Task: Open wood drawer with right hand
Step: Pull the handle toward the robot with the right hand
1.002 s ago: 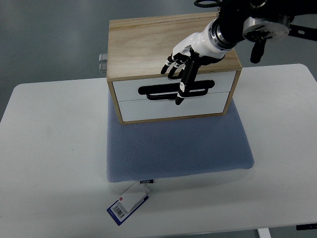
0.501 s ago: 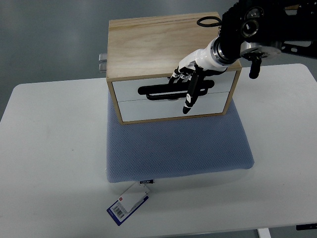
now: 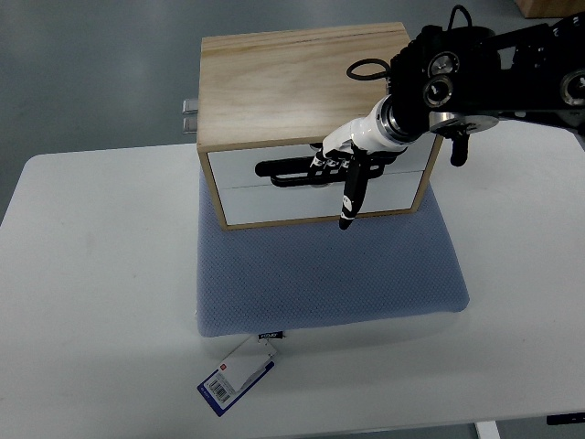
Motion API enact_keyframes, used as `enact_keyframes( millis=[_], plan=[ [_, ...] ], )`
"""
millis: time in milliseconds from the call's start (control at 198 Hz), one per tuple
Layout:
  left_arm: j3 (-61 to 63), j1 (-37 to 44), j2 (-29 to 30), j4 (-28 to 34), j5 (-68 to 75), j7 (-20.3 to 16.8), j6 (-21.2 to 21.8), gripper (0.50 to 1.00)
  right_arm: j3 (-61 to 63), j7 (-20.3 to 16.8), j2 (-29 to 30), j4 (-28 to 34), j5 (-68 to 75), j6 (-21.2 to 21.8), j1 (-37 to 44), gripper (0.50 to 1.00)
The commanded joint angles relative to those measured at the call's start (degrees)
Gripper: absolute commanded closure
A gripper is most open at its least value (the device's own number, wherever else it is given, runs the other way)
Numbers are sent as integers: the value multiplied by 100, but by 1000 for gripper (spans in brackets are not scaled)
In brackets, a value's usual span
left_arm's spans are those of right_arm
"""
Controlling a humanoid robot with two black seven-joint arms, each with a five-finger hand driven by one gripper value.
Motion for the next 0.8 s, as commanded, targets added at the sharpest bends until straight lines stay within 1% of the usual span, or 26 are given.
enact_keyframes(
  millis=[0,86,152,157,187,349,425,592,794],
  plan=[
    [0,0,0,9,1,0,-1,500,7,9,-15,13,47,428,31,560],
    [0,0,0,9,1,0,-1,500,16,79,-15,57,73,701,66,560],
    [0,0,0,9,1,0,-1,500,16,97,-24,66,73,728,75,560],
    [0,0,0,9,1,0,-1,500,16,149,-24,92,73,841,83,560],
    [0,0,0,9,1,0,-1,500,24,167,-41,127,73,912,92,560],
    [0,0,0,18,1,0,-1,500,60,220,-32,294,100,1150,268,560],
    [0,0,0,18,1,0,-1,500,68,343,-41,356,161,1351,294,560],
    [0,0,0,18,-8,0,-1,500,77,378,-59,549,328,1642,409,560],
    [0,0,0,35,-8,0,-1,500,77,387,-85,804,513,1644,549,560]
  ],
)
